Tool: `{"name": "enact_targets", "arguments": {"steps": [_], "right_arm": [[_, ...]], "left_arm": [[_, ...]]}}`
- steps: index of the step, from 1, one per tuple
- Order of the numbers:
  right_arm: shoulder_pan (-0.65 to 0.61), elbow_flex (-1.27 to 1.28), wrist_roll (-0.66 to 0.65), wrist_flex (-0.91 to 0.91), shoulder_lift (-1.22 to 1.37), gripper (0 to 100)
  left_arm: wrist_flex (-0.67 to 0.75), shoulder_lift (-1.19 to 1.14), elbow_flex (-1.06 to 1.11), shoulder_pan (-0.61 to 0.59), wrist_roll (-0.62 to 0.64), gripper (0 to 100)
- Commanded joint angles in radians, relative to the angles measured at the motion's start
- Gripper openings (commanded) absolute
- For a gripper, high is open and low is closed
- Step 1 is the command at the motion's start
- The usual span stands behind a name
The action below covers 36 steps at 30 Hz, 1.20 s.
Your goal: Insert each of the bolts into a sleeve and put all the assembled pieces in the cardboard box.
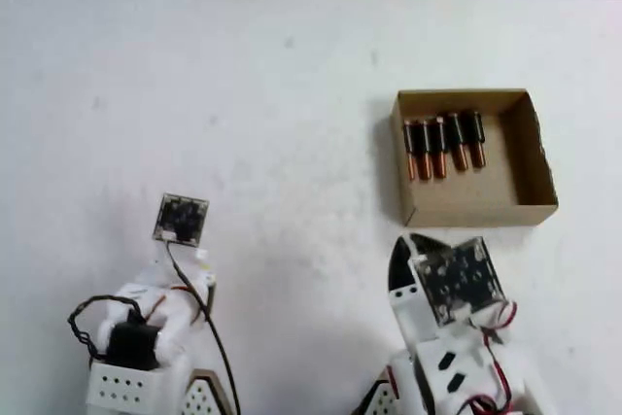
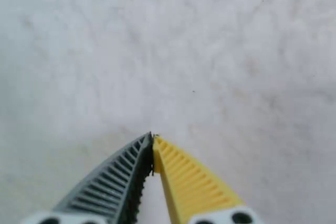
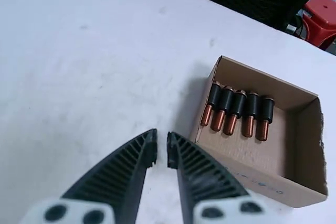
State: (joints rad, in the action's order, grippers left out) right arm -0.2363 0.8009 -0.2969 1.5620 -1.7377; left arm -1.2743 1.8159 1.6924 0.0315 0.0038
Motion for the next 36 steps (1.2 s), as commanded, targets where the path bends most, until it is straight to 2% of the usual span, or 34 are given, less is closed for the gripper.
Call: {"name": "enact_targets", "arguments": {"steps": [1, 4, 22, 30, 36], "right_arm": [[0.05, -0.003, 0.0, -0.021, -0.038, 2.1], [0.085, -0.003, 0.0, -0.021, -0.061, 2.1], [0.094, -0.048, 0.0, 0.042, -0.067, 2.1], [0.094, 0.1, 0.0, -0.159, -0.065, 2.1], [0.094, 0.325, 0.0, -0.317, -0.065, 2.1]], "left_arm": [[-0.008, -0.002, 0.002, 0.007, 0.002, 2], [-0.008, -0.002, 0.002, 0.007, 0.002, 2], [-0.008, -0.002, 0.002, 0.007, 0.002, 2], [-0.008, -0.002, 0.002, 0.005, 0.002, 2], [-0.008, -0.001, 0.002, -0.087, 0.008, 2]]}}
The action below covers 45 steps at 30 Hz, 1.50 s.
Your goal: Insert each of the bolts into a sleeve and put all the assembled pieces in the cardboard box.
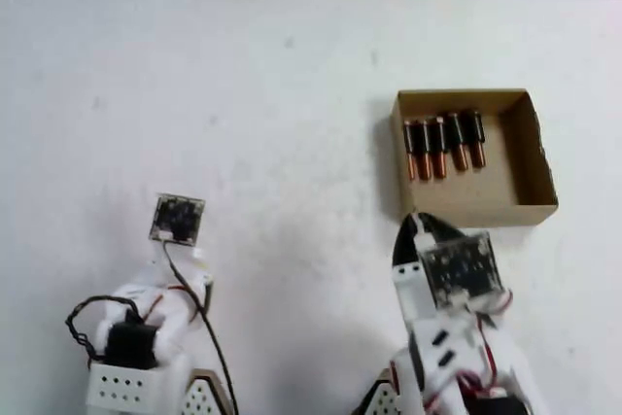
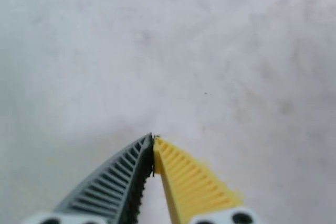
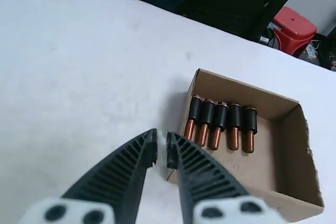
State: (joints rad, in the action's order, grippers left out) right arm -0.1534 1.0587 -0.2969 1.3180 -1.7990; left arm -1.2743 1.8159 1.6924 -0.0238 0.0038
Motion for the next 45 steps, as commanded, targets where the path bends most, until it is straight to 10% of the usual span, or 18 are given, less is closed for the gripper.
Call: {"name": "enact_targets", "arguments": {"steps": [1, 45], "right_arm": [[0.012, 0.1, 0.0, -0.087, -0.004, 2.1], [0.136, 0.631, 0.008, -0.091, -0.002, 1.8]], "left_arm": [[-0.008, -0.001, 0.002, -0.035, 0.008, 2], [-0.008, -0.001, 0.002, -0.038, 0.008, 2]]}}
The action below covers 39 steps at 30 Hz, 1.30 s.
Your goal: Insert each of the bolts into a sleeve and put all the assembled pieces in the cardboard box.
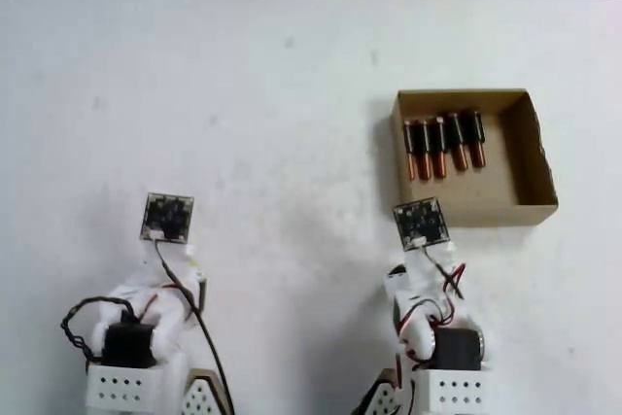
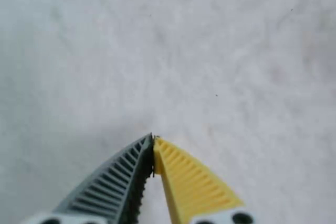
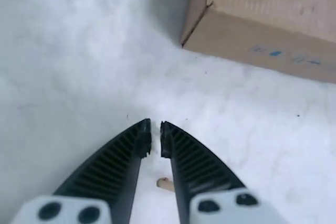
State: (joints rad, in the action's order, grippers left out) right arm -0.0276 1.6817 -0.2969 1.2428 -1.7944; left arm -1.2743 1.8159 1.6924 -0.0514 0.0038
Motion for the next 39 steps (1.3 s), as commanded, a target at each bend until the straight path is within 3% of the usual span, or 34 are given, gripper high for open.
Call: {"name": "enact_targets", "arguments": {"steps": [1, 11, 16, 39], "right_arm": [[0.01, 0.008, 0.008, -0.013, -0.007, 1.8], [0.01, 0.008, 0.021, 0.025, -0.007, 1.7], [0.01, 0.008, 0.199, 0.025, -0.007, 1.7], [0.01, 0.008, 0.198, 0.025, -0.007, 1.7]], "left_arm": [[-0.008, -0.001, 0.002, -0.01, 0.008, 2], [-0.008, -0.001, 0.002, -0.01, 0.008, 2], [-0.008, -0.001, 0.002, -0.007, 0.008, 2], [-0.008, -0.001, 0.002, -0.012, 0.003, 2]]}}
